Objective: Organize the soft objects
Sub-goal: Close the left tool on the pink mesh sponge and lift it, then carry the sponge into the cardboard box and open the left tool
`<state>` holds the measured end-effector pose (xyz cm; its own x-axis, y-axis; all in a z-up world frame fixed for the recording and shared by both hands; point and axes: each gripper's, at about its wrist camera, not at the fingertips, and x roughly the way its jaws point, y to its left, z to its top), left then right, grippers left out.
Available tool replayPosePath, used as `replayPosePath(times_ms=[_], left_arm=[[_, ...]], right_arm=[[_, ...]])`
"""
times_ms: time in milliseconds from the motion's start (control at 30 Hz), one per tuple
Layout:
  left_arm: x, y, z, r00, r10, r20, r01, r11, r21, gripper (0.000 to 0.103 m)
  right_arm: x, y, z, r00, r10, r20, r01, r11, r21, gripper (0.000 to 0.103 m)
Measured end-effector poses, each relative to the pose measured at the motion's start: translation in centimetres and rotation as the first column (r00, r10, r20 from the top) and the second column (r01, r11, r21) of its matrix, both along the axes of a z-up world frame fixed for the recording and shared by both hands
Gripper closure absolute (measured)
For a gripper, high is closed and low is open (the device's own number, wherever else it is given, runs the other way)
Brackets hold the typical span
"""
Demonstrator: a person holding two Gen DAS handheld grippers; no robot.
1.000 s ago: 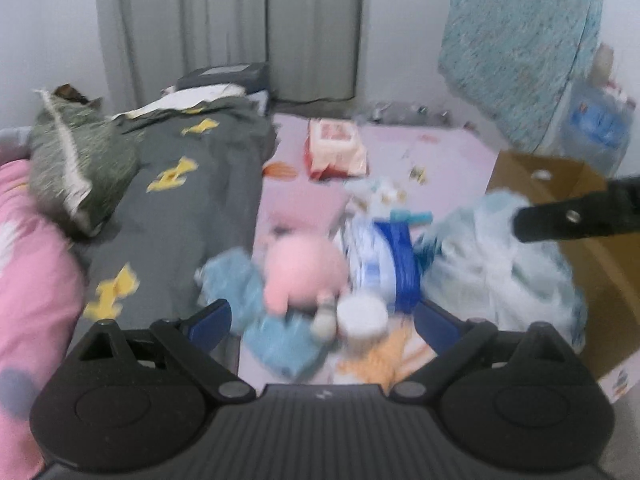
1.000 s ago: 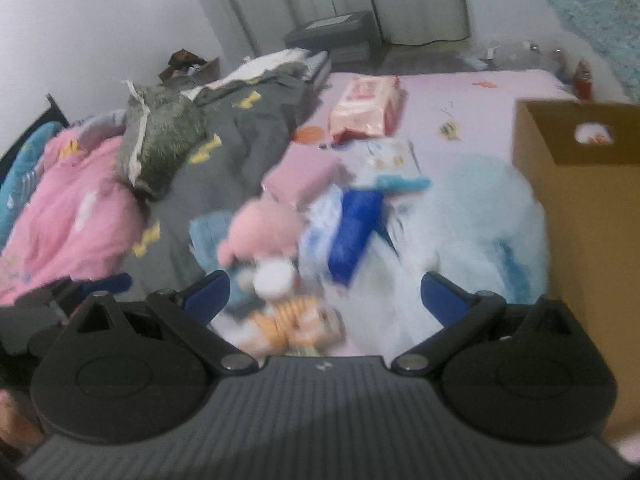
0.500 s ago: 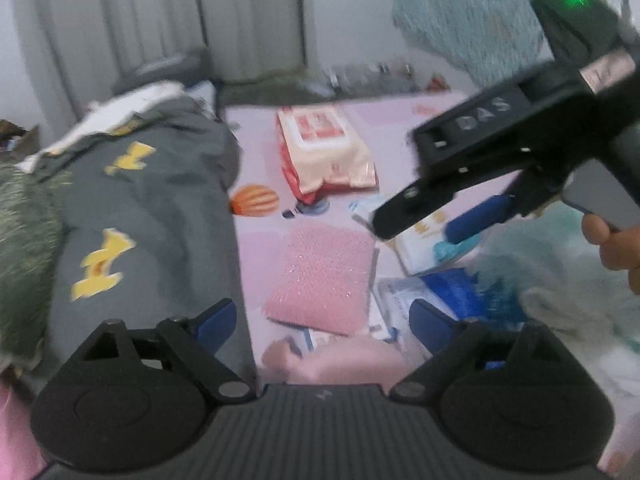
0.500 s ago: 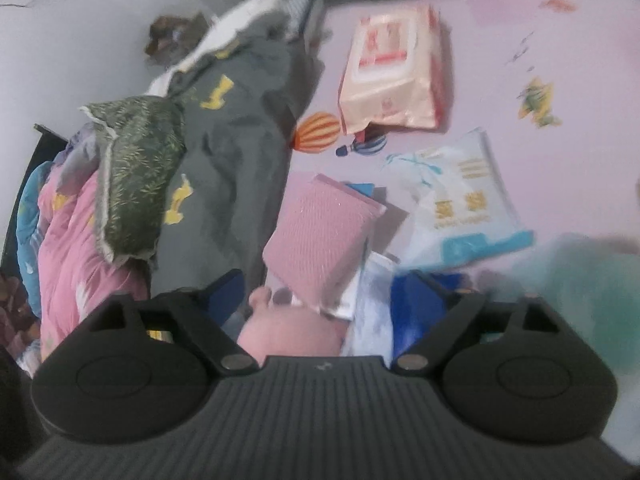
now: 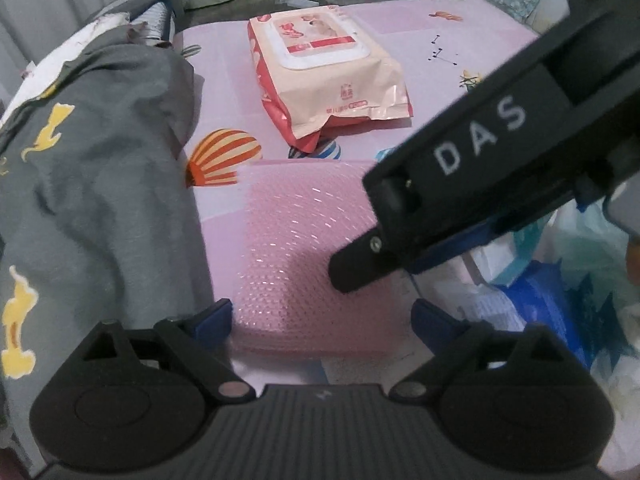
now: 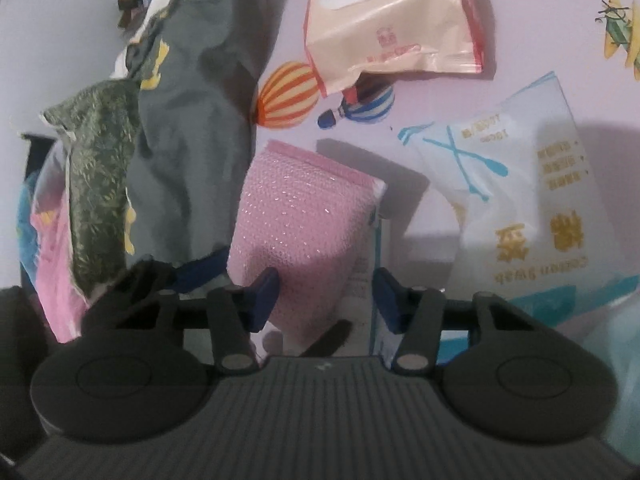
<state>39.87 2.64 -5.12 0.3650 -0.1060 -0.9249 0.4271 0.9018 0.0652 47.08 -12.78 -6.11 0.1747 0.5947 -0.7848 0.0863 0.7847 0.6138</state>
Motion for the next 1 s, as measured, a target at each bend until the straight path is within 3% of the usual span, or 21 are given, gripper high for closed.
replayPosePath(times_ms=[133, 367, 500, 767, 1000], left_arm=[[0.5, 0.3, 0.1, 0.999, 0.052, 0.0, -0.052, 0.998, -0.03, 0.016], [1.3, 0.9, 0.8, 0.992, 0.13, -0.003, -0.129, 0.988, -0.086, 0.02], [0.6, 1.1, 2.7, 0.989, 0.145, 0.026, -0.142, 0.986, -0.09, 0.02], [-3.5, -0.5, 10.0, 0.977, 0.163, 0.137, -0.152, 0.985, -0.088, 0.02], [-8.3, -8.3, 15.9, 0.966, 0.072, 0.249, -0.054, 0.996, -0.078, 0.02]], right_arm=[[0.7, -0.3, -0.2, 1.0, -0.02, 0.0, 0.02, 0.999, 0.044, 0.07], [1.0, -0.2, 0.4, 0.999, -0.02, 0.043, 0.018, 0.999, 0.046, 0.075], [0.9, -0.6, 1.3, 0.998, -0.022, 0.055, 0.017, 0.996, 0.082, 0.077], [-2.0, -1.8, 7.6, 0.986, 0.011, 0.165, -0.035, 0.989, 0.143, 0.078], [-8.2, -8.2, 14.4, 0.957, -0.009, 0.292, -0.035, 0.989, 0.145, 0.078]])
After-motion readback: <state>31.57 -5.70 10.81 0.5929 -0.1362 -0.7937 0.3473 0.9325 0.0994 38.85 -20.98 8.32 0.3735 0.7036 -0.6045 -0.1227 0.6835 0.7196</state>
